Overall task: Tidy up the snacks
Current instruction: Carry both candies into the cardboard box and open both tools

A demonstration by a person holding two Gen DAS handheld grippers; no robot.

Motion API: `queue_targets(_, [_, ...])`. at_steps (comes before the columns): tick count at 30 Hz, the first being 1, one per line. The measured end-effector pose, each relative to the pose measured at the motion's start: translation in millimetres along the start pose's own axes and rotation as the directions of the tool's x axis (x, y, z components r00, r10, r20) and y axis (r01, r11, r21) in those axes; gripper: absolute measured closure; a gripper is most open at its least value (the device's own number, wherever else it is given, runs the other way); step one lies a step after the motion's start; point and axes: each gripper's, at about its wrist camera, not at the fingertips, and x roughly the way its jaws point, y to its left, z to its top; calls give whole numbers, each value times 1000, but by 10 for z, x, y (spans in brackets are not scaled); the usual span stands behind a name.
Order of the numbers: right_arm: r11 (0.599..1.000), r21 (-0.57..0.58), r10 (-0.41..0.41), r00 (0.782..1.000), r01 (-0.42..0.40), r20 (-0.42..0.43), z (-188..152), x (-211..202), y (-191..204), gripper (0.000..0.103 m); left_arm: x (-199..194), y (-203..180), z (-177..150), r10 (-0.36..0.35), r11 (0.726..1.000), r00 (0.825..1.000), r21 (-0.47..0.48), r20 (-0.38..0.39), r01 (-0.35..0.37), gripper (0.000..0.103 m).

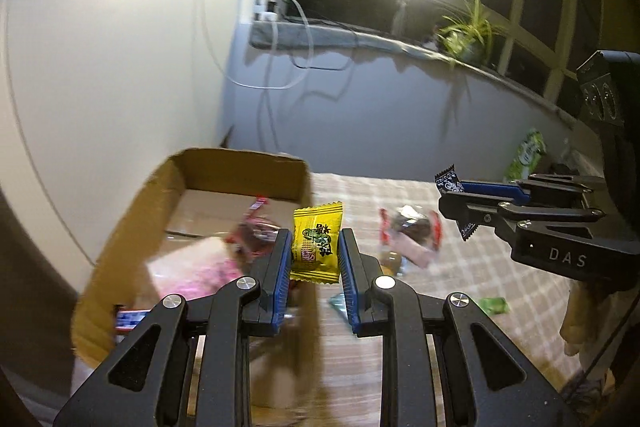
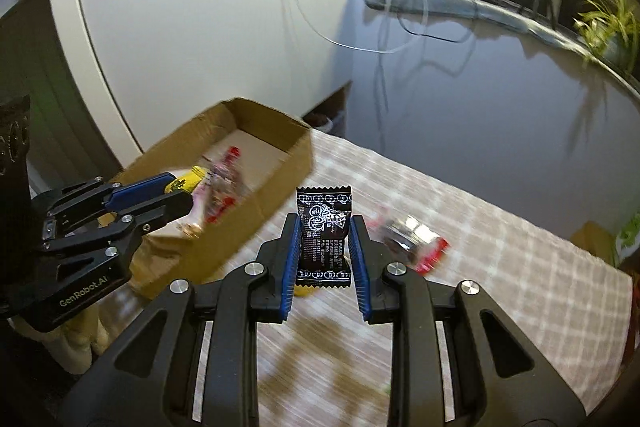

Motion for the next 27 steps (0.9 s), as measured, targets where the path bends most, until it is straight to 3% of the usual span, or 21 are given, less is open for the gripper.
queue_targets(14, [990,-81,114,993,-115,-14,338,437,715,78,-109,480,-41,76,994,997,-77,23,-74,81])
queue_targets(27, [985,-102,131,989,-137,-61,396,720,877,78,-104,671,-69,110,989,994,-101,14,-108,81])
